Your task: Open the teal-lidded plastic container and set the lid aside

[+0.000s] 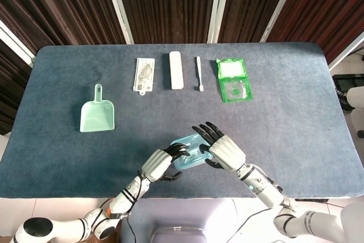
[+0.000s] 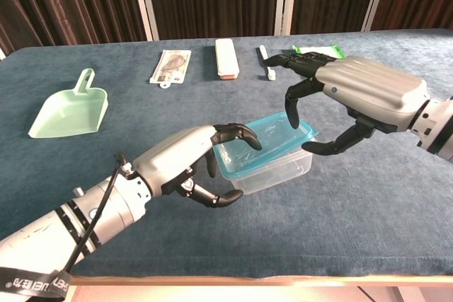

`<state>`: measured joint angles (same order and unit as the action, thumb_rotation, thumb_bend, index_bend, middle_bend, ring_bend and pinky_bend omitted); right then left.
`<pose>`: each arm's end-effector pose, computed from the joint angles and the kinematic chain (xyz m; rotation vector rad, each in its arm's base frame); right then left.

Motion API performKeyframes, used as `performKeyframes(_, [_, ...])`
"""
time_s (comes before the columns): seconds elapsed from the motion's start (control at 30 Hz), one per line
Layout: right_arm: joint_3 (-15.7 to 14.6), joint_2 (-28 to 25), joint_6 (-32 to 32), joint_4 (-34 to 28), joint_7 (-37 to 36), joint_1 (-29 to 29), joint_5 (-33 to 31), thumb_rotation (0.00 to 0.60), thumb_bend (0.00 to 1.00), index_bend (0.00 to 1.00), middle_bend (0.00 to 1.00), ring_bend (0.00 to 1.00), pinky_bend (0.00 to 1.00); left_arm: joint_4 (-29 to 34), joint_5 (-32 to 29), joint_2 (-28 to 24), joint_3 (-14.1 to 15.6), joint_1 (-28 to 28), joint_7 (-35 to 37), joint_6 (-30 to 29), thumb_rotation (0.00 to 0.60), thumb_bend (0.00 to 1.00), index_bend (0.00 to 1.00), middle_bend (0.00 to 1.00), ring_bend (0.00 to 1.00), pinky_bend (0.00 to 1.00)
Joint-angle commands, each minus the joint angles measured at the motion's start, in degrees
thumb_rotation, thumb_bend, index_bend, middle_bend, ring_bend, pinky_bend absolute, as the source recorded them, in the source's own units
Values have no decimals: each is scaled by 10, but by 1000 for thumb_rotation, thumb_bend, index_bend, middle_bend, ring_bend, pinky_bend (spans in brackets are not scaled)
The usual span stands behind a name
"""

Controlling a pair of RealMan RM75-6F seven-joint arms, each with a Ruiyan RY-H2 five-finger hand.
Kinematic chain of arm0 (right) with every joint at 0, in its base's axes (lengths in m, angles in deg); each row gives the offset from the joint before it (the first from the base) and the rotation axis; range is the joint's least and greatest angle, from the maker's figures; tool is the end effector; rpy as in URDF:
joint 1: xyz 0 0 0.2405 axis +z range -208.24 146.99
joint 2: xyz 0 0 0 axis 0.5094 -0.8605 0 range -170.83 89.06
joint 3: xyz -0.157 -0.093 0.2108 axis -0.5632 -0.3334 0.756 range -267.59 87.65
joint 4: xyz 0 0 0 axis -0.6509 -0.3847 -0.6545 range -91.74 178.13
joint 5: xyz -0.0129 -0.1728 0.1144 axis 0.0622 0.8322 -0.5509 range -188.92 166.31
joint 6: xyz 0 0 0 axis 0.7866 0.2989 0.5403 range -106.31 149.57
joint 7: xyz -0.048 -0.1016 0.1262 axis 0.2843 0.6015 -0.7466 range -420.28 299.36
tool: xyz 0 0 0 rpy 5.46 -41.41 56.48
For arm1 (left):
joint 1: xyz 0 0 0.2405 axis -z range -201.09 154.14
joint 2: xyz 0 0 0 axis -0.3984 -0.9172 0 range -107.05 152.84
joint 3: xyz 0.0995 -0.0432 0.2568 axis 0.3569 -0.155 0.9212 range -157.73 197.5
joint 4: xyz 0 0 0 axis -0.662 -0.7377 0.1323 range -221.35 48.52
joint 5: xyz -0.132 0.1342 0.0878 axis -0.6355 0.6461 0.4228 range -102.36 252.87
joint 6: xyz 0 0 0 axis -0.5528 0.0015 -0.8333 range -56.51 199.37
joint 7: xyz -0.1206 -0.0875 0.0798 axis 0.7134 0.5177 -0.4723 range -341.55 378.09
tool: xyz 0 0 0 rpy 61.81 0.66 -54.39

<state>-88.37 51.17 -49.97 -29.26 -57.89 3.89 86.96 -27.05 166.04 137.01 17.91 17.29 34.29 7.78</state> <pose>-0.1748 -0.3215 -0.0226 2.0166 -0.6109 1.2338 -0.1128 0.3082 -0.1496 -2.0214 -1.1972 -1.4040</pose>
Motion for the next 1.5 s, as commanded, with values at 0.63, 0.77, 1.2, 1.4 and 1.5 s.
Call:
performKeyframes(0.63, [11,26,-13,61,28,18,11,600,479,680,167,0,114,-29,18,5,11,2,48,-13,600,316,279,696,501,552])
performKeyframes(0.77, [13,35,-19,79,30,22,15,600,479,679,169,0,127,-32,19,5,11,2,53,-15,600,317,279,697,503,553])
performKeyframes(1.2, [11,67,-19,118,39,33,14,600,558,681,172,0,144,-25,22,-3,12,1,51,-22,600,317,279,699,507,556])
performKeyframes(1.4, [9,67,-23,113,41,33,13,600,650,729,189,6,152,-16,23,-8,12,-2,43,-28,600,317,278,681,478,495])
performKeyframes(1.5, [7,64,-30,110,41,31,16,600,651,740,193,10,157,-15,27,-11,13,-3,42,-36,600,317,276,620,389,316])
